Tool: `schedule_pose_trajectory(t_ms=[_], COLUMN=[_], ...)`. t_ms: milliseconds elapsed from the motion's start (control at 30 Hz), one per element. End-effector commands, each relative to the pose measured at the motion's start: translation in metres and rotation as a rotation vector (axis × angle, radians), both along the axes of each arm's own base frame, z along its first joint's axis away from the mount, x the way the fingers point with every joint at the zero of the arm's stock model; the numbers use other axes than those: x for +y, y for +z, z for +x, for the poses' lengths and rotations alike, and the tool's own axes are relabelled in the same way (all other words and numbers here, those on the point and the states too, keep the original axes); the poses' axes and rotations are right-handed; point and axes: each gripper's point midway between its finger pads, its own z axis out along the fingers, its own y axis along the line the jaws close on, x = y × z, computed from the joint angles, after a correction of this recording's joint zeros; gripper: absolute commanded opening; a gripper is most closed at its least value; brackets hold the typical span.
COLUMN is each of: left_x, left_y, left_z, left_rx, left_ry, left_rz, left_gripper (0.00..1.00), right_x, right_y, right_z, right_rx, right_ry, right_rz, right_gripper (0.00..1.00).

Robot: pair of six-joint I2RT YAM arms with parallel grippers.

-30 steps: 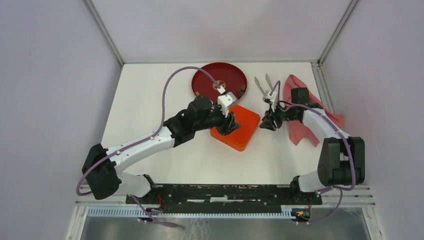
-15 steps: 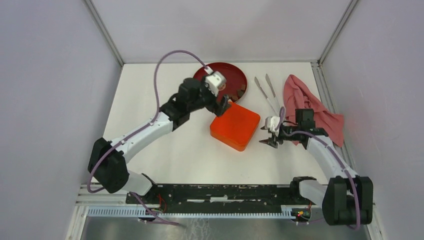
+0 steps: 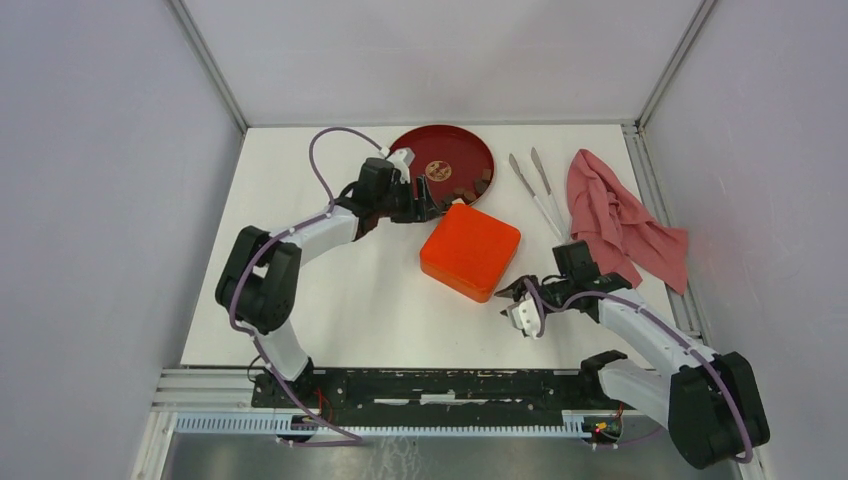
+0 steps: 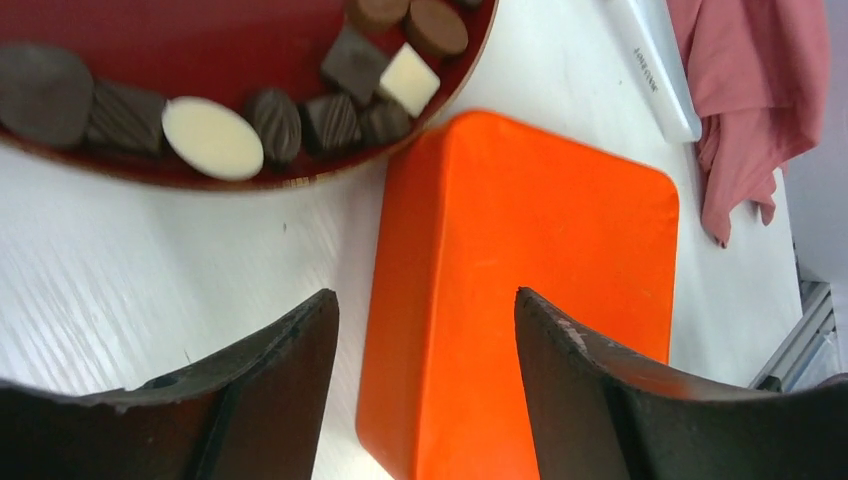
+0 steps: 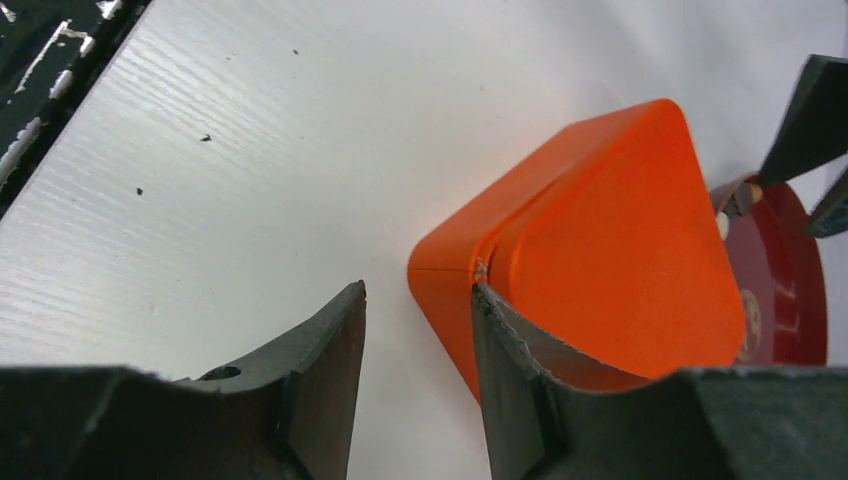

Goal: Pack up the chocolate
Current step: Adjust the packing box at the center of the board.

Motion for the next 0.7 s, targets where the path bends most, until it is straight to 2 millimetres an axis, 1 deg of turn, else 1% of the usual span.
schedule_pose_trajectory(t_ms=[0, 67, 100, 133, 233, 333, 433, 533, 667], left_x=[-0.005, -0.008, -0.006, -0.003, 0.004, 0.009, 0.015, 0.022, 0.024], left_y=[0.033, 0.015, 0.006, 0.002, -0.005, -0.011, -0.014, -0.016, -0.023], left_z=[-0.014, -0.027, -0.031, -0.032, -0.031, -0.033, -0.033, -0.033, -0.036], left_rx=[-0.025, 0.024, 0.047, 0.061, 0.084, 0.11, 0.115, 0.116, 0.147], left_ry=[0.097, 0.108, 0.127, 0.155, 0.208, 0.23, 0.261, 0.309, 0.322], left_rz=[-0.033, 0.009, 0.039, 0.061, 0.081, 0.103, 0.117, 0.123, 0.137], left_gripper=[0.68, 0.63, 0.61, 0.59, 0.53, 0.52, 0.48, 0.46, 0.43], right_x=[0.013, 0.02, 0.024, 0.027, 0.034, 0.036, 0.032, 0.031, 0.027], right_y=[-0.005, -0.005, -0.005, -0.005, -0.003, 0.001, 0.001, 0.001, -0.002], right_z=[0.008, 0.011, 0.012, 0.013, 0.016, 0.018, 0.027, 0.029, 0.031], right_rx=[-0.06, -0.057, -0.063, -0.073, -0.106, -0.102, -0.118, -0.119, -0.136], right_ry=[0.037, 0.021, 0.016, 0.01, -0.013, -0.036, -0.087, -0.1, -0.118], right_rz=[-0.076, -0.09, -0.1, -0.116, -0.123, -0.122, -0.135, -0.137, -0.157], right_gripper=[0.48, 0.47, 0.46, 0.46, 0.47, 0.47, 0.47, 0.46, 0.46])
